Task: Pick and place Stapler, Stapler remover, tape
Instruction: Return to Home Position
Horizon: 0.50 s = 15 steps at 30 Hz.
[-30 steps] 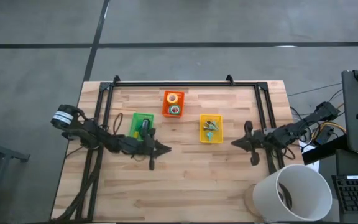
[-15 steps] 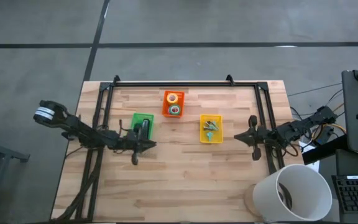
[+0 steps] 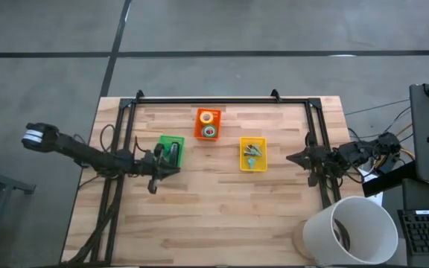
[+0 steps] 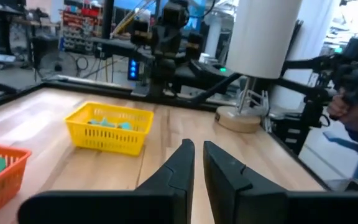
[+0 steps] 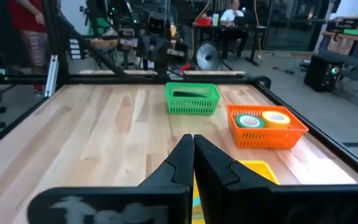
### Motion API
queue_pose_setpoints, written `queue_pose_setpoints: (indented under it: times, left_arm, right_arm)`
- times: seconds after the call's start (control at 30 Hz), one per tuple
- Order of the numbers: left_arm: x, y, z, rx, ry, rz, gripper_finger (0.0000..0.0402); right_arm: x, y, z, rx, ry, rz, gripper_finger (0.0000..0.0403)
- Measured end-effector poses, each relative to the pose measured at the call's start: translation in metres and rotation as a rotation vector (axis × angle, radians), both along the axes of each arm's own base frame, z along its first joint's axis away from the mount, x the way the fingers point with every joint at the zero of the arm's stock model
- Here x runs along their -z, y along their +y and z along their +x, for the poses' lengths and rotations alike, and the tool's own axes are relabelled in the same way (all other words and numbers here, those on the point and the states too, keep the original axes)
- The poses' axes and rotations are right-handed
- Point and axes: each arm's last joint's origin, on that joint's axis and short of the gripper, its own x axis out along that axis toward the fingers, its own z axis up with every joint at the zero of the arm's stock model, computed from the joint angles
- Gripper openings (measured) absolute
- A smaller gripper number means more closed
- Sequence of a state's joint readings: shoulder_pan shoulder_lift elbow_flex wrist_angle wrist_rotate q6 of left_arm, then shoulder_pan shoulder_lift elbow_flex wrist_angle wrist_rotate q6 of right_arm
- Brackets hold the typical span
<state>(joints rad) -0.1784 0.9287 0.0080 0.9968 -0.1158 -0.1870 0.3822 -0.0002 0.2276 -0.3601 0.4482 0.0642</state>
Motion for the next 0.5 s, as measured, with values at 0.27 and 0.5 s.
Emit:
queue_pose_setpoints:
  times: [0.27, 0.5]
  left_arm:
    - [-0.007, 0.008, -0.015, 0.001, 0.015, 0.007, 0.0037]
    - [-0.005, 0.009, -0.029, 0.014, 0.069, 0.009, 0.0037]
  right_arm:
    - [0.013, 0.002, 0.004, -0.004, 0.025, -0.022, 0.0008]
    - [0.014, 0.001, 0.005, 0.039, 0.016, -0.082, 0.0008]
